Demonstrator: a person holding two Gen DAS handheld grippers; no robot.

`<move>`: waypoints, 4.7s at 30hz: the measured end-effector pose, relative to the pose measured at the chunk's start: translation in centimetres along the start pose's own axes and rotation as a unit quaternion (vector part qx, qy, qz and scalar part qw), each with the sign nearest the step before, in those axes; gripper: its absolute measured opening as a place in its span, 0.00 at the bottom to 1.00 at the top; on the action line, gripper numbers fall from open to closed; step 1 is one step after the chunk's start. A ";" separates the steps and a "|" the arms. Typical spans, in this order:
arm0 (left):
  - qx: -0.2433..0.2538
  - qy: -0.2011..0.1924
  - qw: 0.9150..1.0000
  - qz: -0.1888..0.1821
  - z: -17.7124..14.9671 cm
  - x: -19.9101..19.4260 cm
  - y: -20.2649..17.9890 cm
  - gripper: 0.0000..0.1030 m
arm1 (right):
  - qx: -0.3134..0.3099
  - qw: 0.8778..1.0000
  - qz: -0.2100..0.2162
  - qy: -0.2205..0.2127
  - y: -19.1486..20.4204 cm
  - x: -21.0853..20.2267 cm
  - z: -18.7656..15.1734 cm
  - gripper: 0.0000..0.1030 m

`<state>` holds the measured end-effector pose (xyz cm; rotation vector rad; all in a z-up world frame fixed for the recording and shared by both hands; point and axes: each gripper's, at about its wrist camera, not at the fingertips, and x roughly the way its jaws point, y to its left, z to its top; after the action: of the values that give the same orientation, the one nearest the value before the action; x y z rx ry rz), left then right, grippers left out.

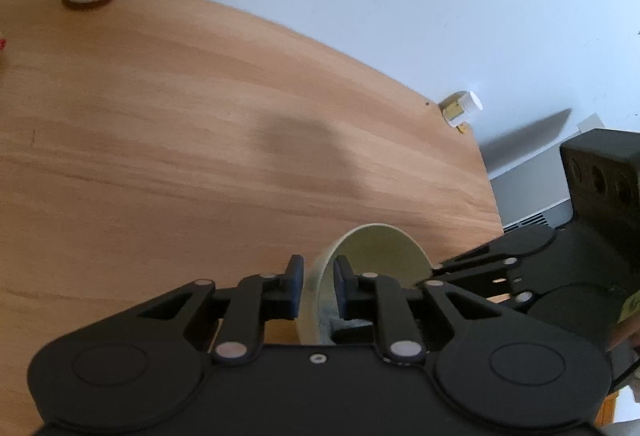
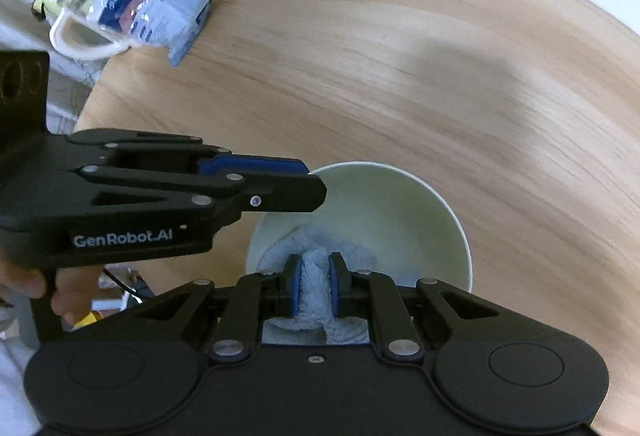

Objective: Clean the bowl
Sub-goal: 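Scrub the bowl's inside with the towel while the left tool holds the rim, then open the left tool and regrip the bowl rim, then wipe around the bowl's inner wall with the towel while the left tool holds the rim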

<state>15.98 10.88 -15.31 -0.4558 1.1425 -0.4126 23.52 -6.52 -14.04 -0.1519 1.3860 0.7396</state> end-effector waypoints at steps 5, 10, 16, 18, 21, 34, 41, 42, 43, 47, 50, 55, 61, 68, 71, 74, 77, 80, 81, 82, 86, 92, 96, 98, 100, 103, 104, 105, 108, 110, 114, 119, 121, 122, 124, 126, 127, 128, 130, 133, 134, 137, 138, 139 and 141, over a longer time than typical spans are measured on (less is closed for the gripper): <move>-0.007 -0.002 1.000 -0.005 0.0 -0.3 0.3 0.15 | -0.075 0.995 -0.070 0.006 1.9 2.2 -0.6 0.15; -0.045 -0.005 0.999 -0.022 0.2 -0.9 1.0 0.21 | -0.119 0.984 -0.133 -0.018 3.7 2.7 -1.7 0.15; -0.079 -0.014 0.996 -0.035 0.3 -1.7 1.9 0.50 | -0.017 0.992 -0.032 -0.120 1.5 -0.8 -3.1 0.15; -0.091 -0.013 0.995 -0.037 0.3 -1.7 2.3 0.54 | 0.018 0.989 0.009 -0.144 0.7 -1.2 -3.8 0.15; -0.115 0.004 0.993 -0.026 0.0 -1.1 3.0 0.61 | 0.046 0.986 0.037 -0.157 -0.1 -0.7 -4.5 0.15; -0.108 -0.003 0.994 -0.002 0.0 -1.7 2.9 0.80 | -0.039 0.994 -0.006 -0.104 0.2 -1.4 -4.5 0.48; -0.120 -0.010 0.993 0.022 -0.6 -1.7 3.0 0.68 | -0.063 0.998 0.017 -0.023 0.0 1.6 -3.0 0.41; -0.119 -0.009 0.993 0.023 -0.6 -1.7 3.0 0.67 | -0.074 0.997 0.012 -0.014 0.2 1.8 -3.0 0.28; -0.119 -0.008 0.993 0.023 -0.6 -1.6 3.0 0.66 | -0.086 0.996 0.005 -0.003 0.3 2.2 -3.1 0.24; -0.111 -0.010 0.993 0.033 -0.5 -1.8 2.8 0.50 | -0.114 0.993 -0.017 0.017 1.0 3.3 -3.0 0.15; -0.115 -0.011 0.993 0.027 -0.7 -1.9 3.1 0.40 | -0.102 0.995 -0.018 -0.001 1.0 2.5 -3.1 0.14; -0.132 -0.005 0.991 -0.002 -1.1 -1.6 3.6 0.36 | -0.002 0.994 0.052 -0.099 -0.7 -1.6 -3.9 0.14; -0.161 0.016 0.986 -0.031 -1.4 -0.1 4.3 0.26 | 0.018 0.991 0.076 -0.112 -0.6 -0.7 -4.2 0.14; -0.169 0.024 0.985 -0.031 -1.5 0.5 4.6 0.13 | 0.021 0.991 0.071 -0.113 -0.2 1.0 -4.0 0.14; -0.170 0.028 0.985 -0.026 -1.5 0.7 4.6 0.13 | 0.013 0.992 0.060 -0.108 0.1 2.1 -3.6 0.14; -0.162 0.031 0.986 -0.021 -1.4 0.9 4.4 0.15 | -0.011 0.995 0.029 -0.096 0.7 2.7 -3.2 0.14; -0.148 0.031 0.988 -0.019 -1.2 0.9 3.9 0.27 | -0.048 0.996 -0.010 -0.080 1.7 3.3 -3.0 0.14; -0.132 0.027 0.991 -0.017 -1.0 0.7 3.5 0.27 | -0.078 0.994 -0.040 -0.063 2.5 3.8 -2.7 0.14; -0.130 0.024 0.991 -0.017 -1.0 0.6 3.4 0.27 | -0.089 0.993 -0.054 -0.057 2.7 3.9 -2.7 0.14; -0.129 0.021 0.991 -0.018 -1.0 0.5 3.4 0.25 | -0.097 0.991 -0.068 -0.054 2.9 3.9 -2.8 0.14; -0.126 0.011 0.992 -0.016 -0.9 -0.2 3.4 0.24 | -0.108 0.986 -0.115 -0.057 3.1 2.8 -3.3 0.14; -0.111 0.023 0.993 -0.020 -0.7 0.2 3.0 0.24 | -0.101 0.980 -0.116 -0.130 3.3 -1.1 -4.8 0.14; -0.098 0.030 0.995 -0.012 -0.5 0.5 2.7 0.15 | -0.112 0.973 -0.126 -0.158 3.5 -0.9 -4.8 0.14; -0.079 0.034 0.996 -0.006 -0.6 0.4 2.5 0.12 | -0.122 0.972 -0.134 -0.150 3.3 0.0 -4.4 0.14; -0.066 0.041 0.997 -0.011 -0.7 0.5 2.4 0.12 | -0.126 0.972 -0.137 -0.143 3.1 0.7 -4.1 0.14; -0.046 0.046 0.998 -0.009 -0.8 0.6 1.7 0.13 | -0.119 0.974 -0.145 -0.125 2.1 2.1 -3.6 0.14; -0.041 0.047 0.998 -0.007 -0.8 0.6 1.6 0.13 | -0.117 0.974 -0.149 -0.121 2.0 2.3 -3.6 0.14; -0.038 0.047 0.998 -0.005 -0.8 0.6 1.5 0.13 | -0.116 0.975 -0.150 -0.117 1.8 2.5 -3.6 0.14; -0.028 0.046 0.999 -0.001 -0.8 0.6 1.3 0.13 | -0.104 0.978 -0.148 -0.099 1.3 3.3 -3.6 0.14; -0.024 0.045 0.999 0.002 -0.8 0.6 1.2 0.13 | -0.097 0.981 -0.145 -0.088 1.0 3.7 -3.5 0.14; -0.017 0.044 0.999 0.010 -0.7 0.7 0.8 0.12 | -0.096 0.985 -0.133 -0.061 0.8 3.6 -3.4 0.14; -0.008 0.046 0.999 0.018 -0.6 1.0 0.2 0.12 | -0.111 0.981 -0.143 -0.066 1.7 0.4 -4.2 0.14; -0.013 0.047 0.999 0.017 -0.6 1.1 0.3 0.12 | -0.116 0.977 -0.162 -0.075 2.0 -0.6 -4.5 0.14; -0.016 0.047 0.999 0.017 -0.7 1.1 0.3 0.13 | -0.122 0.973 -0.182 -0.078 2.2 -0.8 -4.6 0.14; -0.019 0.046 0.999 0.016 -0.7 1.1 0.3 0.13 | -0.130 0.967 -0.207 -0.074 2.3 -0.4 -4.6 0.14; -0.017 0.047 0.999 0.018 -0.7 1.2 0.2 0.13 | -0.127 0.965 -0.219 -0.066 2.0 0.4 -4.5 0.14; -0.015 0.047 0.999 0.020 -0.7 1.2 0.1 0.13 | -0.129 0.963 -0.228 -0.062 2.0 0.9 -4.4 0.14; -0.012 0.047 0.999 0.022 -0.7 1.2 0.0 0.13 | -0.129 0.962 -0.234 -0.058 1.9 1.3 -4.3 0.14; -0.007 0.046 0.999 0.026 -0.7 1.1 -0.3 0.13 | -0.125 0.962 -0.237 -0.049 1.8 2.0 -4.1 0.14; -0.009 0.047 0.999 0.024 -0.8 1.3 -0.3 0.13 | -0.118 0.964 -0.235 -0.037 1.4 3.0 -3.9 0.14; -0.008 0.047 0.999 0.025 -0.8 1.3 -0.3 0.13 | -0.114 0.966 -0.231 -0.034 1.3 3.3 -3.8 0.14; -0.008 0.047 0.999 0.025 -0.8 1.3 -0.3 0.13 | -0.096 0.973 -0.206 -0.027 0.8 3.4 -3.9 0.14; -0.009 0.047 0.999 0.025 -0.8 1.3 -0.3 0.13 | -0.084 0.978 -0.189 -0.028 0.5 3.3 -3.9 0.14; -0.010 0.047 0.999 0.025 -0.8 1.3 -0.3 0.13 | -0.072 0.983 -0.169 -0.029 0.2 3.1 -3.9 0.14; -0.011 0.048 0.998 0.025 -0.8 1.3 -0.2 0.13 | -0.053 0.990 -0.129 -0.033 -0.3 2.8 -4.0 0.14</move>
<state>15.66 9.89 -16.44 -0.4291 1.2492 -0.3816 20.35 -7.71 -17.60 -0.3811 1.2364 0.5957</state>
